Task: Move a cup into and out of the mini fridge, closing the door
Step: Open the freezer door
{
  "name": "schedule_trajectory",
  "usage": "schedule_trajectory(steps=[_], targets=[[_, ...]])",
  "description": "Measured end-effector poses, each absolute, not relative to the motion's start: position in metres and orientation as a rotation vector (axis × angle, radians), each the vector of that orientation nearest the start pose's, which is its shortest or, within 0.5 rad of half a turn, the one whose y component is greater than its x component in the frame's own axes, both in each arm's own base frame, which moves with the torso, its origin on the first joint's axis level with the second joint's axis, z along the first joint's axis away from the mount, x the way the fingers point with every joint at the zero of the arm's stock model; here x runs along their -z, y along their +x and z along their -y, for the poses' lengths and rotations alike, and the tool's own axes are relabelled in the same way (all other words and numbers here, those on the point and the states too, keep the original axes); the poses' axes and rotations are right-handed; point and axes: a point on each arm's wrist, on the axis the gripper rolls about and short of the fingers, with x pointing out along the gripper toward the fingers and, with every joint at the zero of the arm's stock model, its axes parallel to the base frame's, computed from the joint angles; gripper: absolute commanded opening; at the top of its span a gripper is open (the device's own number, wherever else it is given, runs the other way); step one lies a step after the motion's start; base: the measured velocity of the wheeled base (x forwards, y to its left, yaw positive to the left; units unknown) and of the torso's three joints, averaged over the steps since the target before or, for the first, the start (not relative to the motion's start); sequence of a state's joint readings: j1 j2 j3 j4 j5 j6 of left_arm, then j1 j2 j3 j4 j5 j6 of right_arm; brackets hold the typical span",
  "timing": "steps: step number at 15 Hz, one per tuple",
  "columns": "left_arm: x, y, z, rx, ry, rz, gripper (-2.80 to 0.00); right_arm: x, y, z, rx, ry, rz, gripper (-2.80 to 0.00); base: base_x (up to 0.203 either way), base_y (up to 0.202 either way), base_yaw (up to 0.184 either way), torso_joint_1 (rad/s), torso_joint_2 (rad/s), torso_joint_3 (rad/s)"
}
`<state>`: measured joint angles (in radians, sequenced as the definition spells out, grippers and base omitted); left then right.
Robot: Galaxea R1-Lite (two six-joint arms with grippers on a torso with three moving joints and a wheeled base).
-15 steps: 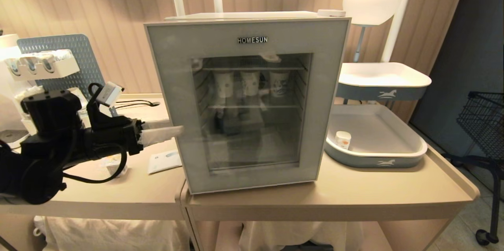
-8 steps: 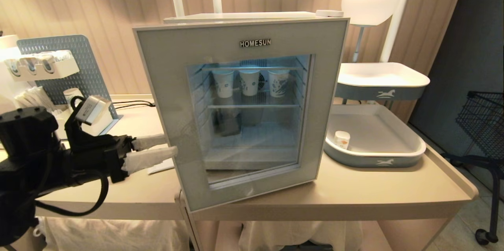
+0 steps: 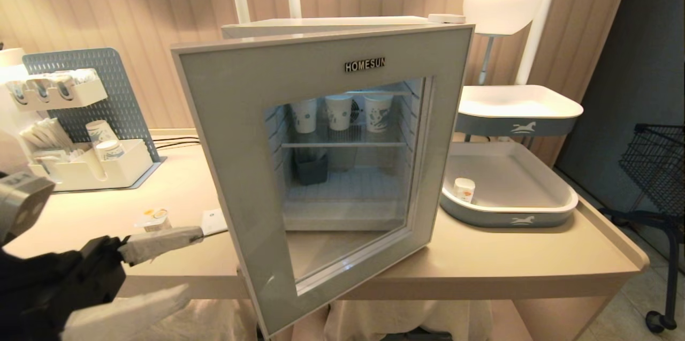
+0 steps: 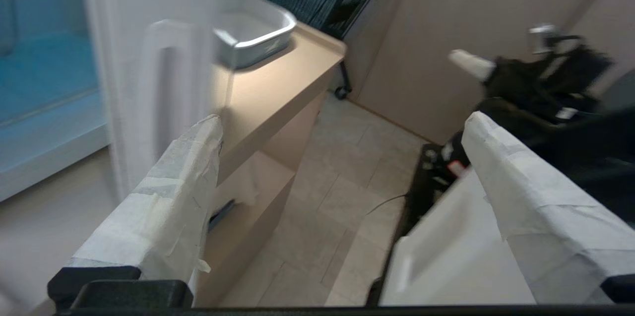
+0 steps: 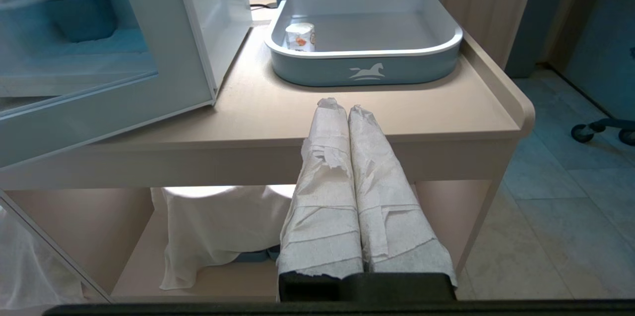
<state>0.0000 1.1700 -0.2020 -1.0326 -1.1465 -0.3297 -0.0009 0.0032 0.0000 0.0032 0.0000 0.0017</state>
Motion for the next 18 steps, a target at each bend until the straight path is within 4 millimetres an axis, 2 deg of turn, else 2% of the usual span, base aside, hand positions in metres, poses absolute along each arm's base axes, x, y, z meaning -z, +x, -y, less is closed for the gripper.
schedule_trajectory(steps=[7,9,11,12,14,16,18], targets=[[-0.196,-0.018,0.021,1.226,-0.245,0.035,-2.8,-0.075,-0.023,0.0,0.0,0.002,-0.006,-2.8,0.0,0.0,0.0,0.0,0.0,0.0],[-0.202,-0.062,0.021,1.195,-0.275,0.056,-2.8,-0.075,-0.023,0.0,0.003,0.001,-0.006,-2.8,0.0,0.0,0.0,0.0,0.0,0.0],[-0.203,-0.088,0.02,1.086,-0.364,0.034,-2.8,-0.075,-0.023,0.0,0.001,0.001,-0.006,-2.8,0.0,0.0,0.0,0.0,0.0,0.0],[-0.202,-0.09,0.019,1.002,-0.42,0.007,-2.8,-0.075,-0.023,0.0,0.0,0.002,-0.006,-2.8,0.0,0.0,0.0,0.0,0.0,0.0],[-0.208,-0.074,0.017,0.809,-0.487,-0.04,-2.8,-0.075,-0.023,0.0,0.001,0.001,-0.006,-2.8,0.0,0.0,0.0,0.0,0.0,0.0],[-0.221,-0.041,0.015,0.589,-0.498,-0.071,-2.8,-0.075,-0.023,0.0,0.001,0.001,-0.006,-2.8,0.0,0.0,0.0,0.0,0.0,0.0],[-0.233,0.004,0.01,0.407,-0.489,-0.102,-2.8,-0.075,-0.023,0.0,0.0,0.002,-0.006,-2.8,0.0,0.0,0.0,0.0,0.0,0.0]])
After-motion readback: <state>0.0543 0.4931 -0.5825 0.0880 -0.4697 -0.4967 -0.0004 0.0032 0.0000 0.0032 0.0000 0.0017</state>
